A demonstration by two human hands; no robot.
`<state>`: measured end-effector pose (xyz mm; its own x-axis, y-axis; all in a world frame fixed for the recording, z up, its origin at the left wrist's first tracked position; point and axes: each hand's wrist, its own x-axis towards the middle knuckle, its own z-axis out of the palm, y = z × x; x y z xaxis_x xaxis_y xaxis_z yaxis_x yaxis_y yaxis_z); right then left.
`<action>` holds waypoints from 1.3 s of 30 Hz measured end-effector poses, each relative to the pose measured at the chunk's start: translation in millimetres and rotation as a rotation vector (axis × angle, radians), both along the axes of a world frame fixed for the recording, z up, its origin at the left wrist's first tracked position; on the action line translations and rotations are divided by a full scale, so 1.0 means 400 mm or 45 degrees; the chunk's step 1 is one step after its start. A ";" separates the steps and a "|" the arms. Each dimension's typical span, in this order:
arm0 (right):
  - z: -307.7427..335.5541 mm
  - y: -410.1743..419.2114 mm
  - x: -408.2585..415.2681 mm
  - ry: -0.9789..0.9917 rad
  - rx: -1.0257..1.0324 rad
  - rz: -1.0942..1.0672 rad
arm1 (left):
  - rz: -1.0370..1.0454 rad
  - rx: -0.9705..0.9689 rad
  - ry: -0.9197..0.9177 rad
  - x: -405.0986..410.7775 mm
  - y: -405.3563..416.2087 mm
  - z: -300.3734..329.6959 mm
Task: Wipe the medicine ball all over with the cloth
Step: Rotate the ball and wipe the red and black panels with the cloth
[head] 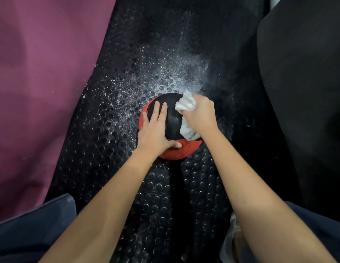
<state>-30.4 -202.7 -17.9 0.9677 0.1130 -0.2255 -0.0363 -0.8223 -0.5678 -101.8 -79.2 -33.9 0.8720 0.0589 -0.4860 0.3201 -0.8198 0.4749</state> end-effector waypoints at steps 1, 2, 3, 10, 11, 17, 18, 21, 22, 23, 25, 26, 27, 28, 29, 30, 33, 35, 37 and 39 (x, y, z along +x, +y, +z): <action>-0.002 -0.004 -0.003 0.018 0.062 -0.026 | -0.012 0.013 0.008 0.011 -0.001 0.007; -0.002 -0.008 -0.005 0.035 0.127 -0.052 | -0.012 0.016 0.019 0.025 -0.004 0.013; 0.001 -0.010 -0.007 0.043 0.170 -0.072 | -0.014 0.018 0.033 0.038 -0.005 0.018; 0.009 -0.026 -0.050 0.019 -0.047 0.131 | -0.061 0.001 0.061 0.010 0.005 0.013; 0.011 -0.020 -0.033 0.017 -0.062 0.114 | -0.070 0.003 0.050 0.000 0.006 0.013; 0.019 0.005 -0.057 -0.052 -0.124 0.181 | -0.039 -0.012 0.040 -0.007 0.014 0.005; 0.016 0.003 -0.085 -0.091 -0.130 0.243 | -0.035 -0.017 0.021 -0.011 0.016 0.003; 0.026 0.012 -0.074 -0.083 -0.094 0.216 | -0.031 -0.012 -0.007 -0.021 0.013 0.006; 0.032 0.019 -0.052 -0.056 -0.081 0.183 | -0.037 -0.004 0.002 -0.022 0.011 0.006; 0.039 0.025 -0.033 -0.041 -0.077 0.160 | -0.035 -0.001 0.012 -0.021 0.010 0.006; 0.041 0.030 -0.029 -0.047 -0.073 0.134 | -0.019 -0.014 0.017 -0.014 0.016 0.008; 0.037 0.028 -0.046 -0.070 -0.065 0.142 | -0.017 -0.023 0.011 -0.010 0.021 0.008; 0.026 0.026 -0.068 -0.111 -0.056 0.170 | -0.024 -0.027 -0.001 -0.007 0.028 0.009; 0.020 0.022 -0.091 -0.139 -0.050 0.203 | -0.037 -0.029 -0.007 -0.007 0.033 0.012; 0.013 0.018 -0.102 -0.139 -0.044 0.216 | -0.049 -0.032 -0.006 -0.008 0.038 0.014; 0.010 0.015 -0.097 -0.122 -0.030 0.187 | -0.060 -0.033 -0.003 -0.010 0.041 0.015; -0.001 0.022 -0.029 -0.013 -0.007 -0.044 | -0.063 -0.039 0.022 -0.016 0.050 0.009; -0.009 0.032 -0.005 0.025 0.042 -0.134 | -0.039 -0.039 0.039 -0.018 0.061 0.007; -0.012 0.044 -0.011 0.058 0.115 -0.143 | -0.073 0.018 0.059 -0.006 0.070 0.016; -0.007 0.060 -0.025 0.105 0.197 -0.085 | -0.142 0.081 0.056 0.010 0.073 0.032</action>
